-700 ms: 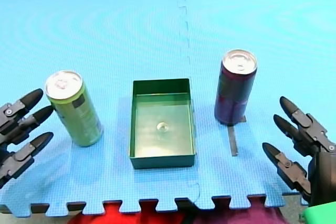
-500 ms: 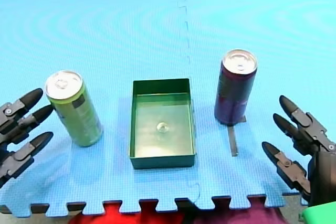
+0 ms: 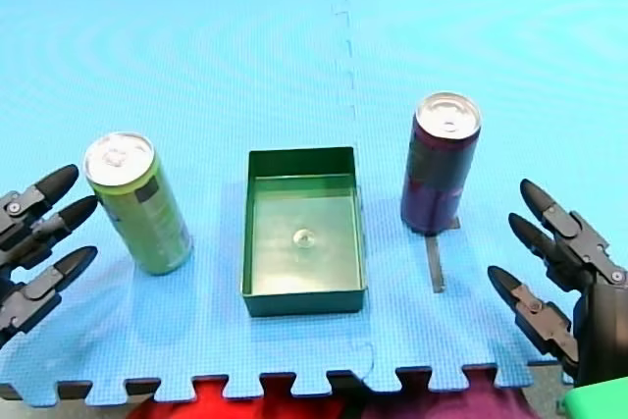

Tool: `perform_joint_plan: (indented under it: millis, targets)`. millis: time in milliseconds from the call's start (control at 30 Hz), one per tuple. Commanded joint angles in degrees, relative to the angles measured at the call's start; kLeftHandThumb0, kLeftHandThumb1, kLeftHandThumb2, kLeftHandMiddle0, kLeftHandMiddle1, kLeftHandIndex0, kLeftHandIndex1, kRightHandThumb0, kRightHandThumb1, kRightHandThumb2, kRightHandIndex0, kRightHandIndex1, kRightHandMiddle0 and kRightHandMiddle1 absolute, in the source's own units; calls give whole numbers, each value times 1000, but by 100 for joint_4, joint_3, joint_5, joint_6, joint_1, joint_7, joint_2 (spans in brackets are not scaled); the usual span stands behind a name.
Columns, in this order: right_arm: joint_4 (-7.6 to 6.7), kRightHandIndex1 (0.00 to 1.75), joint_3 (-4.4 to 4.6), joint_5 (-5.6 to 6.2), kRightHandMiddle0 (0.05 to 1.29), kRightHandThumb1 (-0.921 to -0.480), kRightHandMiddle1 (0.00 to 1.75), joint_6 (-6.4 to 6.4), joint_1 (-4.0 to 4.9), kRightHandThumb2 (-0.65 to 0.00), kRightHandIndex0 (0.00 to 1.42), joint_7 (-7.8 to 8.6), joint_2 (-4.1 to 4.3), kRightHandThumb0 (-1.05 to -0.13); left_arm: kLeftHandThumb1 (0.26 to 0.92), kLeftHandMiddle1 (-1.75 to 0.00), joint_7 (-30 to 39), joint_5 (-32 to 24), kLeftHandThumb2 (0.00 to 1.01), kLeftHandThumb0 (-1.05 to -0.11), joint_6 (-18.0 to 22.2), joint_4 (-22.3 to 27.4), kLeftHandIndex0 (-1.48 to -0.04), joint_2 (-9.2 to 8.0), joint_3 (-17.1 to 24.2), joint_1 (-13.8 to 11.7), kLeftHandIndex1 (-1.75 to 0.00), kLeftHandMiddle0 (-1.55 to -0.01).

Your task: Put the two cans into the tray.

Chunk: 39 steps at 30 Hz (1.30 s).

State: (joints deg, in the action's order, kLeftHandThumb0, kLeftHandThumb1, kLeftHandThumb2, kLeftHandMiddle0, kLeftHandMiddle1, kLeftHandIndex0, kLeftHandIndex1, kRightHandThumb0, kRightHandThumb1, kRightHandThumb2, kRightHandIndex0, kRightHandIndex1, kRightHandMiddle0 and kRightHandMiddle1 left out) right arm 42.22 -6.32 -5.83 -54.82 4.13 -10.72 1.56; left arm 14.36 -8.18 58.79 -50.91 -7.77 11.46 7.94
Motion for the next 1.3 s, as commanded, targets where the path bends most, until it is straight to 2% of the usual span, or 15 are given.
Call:
perform_joint_plan:
  millis: [0, 333, 633, 733, 800, 833, 933, 1000, 1067, 1167, 1267]
  targets:
    - [-3, 1, -7, 6, 726, -764, 0, 2, 10, -1, 824, -13, 9, -486, 870, 0, -10, -12, 1, -931, 17, -16, -613, -30, 20, 21, 0, -702]
    - [150, 1, -36, 116, 726, -755, 0, -138, 76, 0, 826, 85, 43, -473, 833, 0, -117, -30, 0, -931, 12, -24, -620, 31, 49, 37, -3, -698]
    - [135, 0, -56, 194, 725, -750, 0, -142, 83, 0, 825, 181, 47, -476, 816, 0, -72, -89, 0, -931, -19, -93, -627, 21, 73, 79, -3, -694]
    - [163, 0, -65, 201, 722, -761, 0, -148, 101, -4, 823, 193, 56, -545, 837, 0, -103, -73, 7, -1009, -30, -143, -627, 5, 94, 103, -1, -689]
    - [204, 0, -69, 187, 718, -720, 0, -142, 138, -1, 819, 181, 55, -589, 838, 0, -109, -72, 5, -1032, -38, -199, -627, -10, 110, 135, -1, -687]
    - [233, 1, -70, 173, 712, -696, 0, -136, 166, -2, 813, 168, 54, -642, 837, 0, -106, -76, 3, -1040, -40, -230, -627, -17, 117, 153, -1, -686]
    - [480, 0, -74, 74, 701, -684, 0, -117, 362, -3, 800, 82, 88, -720, 832, 0, -86, -88, 0, -1047, -45, -373, -629, -36, 143, 244, -1, -684]
    - [743, 1, -60, -64, 692, -678, 0, -115, 551, -1, 783, -20, 151, -754, 827, 0, -62, -96, 0, -1048, -27, -460, -629, -44, 159, 284, -2, -683]
    - [921, 0, -21, -238, 663, -673, -1, -108, 683, 0, 756, -148, 215, -789, 821, 0, -27, -108, 0, -1048, -7, -515, -629, -51, 170, 305, -1, -681]
    - [1068, 1, 62, -471, 610, -666, 0, -33, 835, 0, 704, -307, 312, -863, 813, 0, 85, -148, 0, -1048, 2, -586, -629, -72, 177, 340, -1, -675]
    - [1228, 0, 135, -570, 588, -672, 0, 67, 1015, -3, 676, -358, 381, -922, 806, 0, 241, -195, 0, -1048, 0, -663, -630, -89, 186, 386, -1, -667]
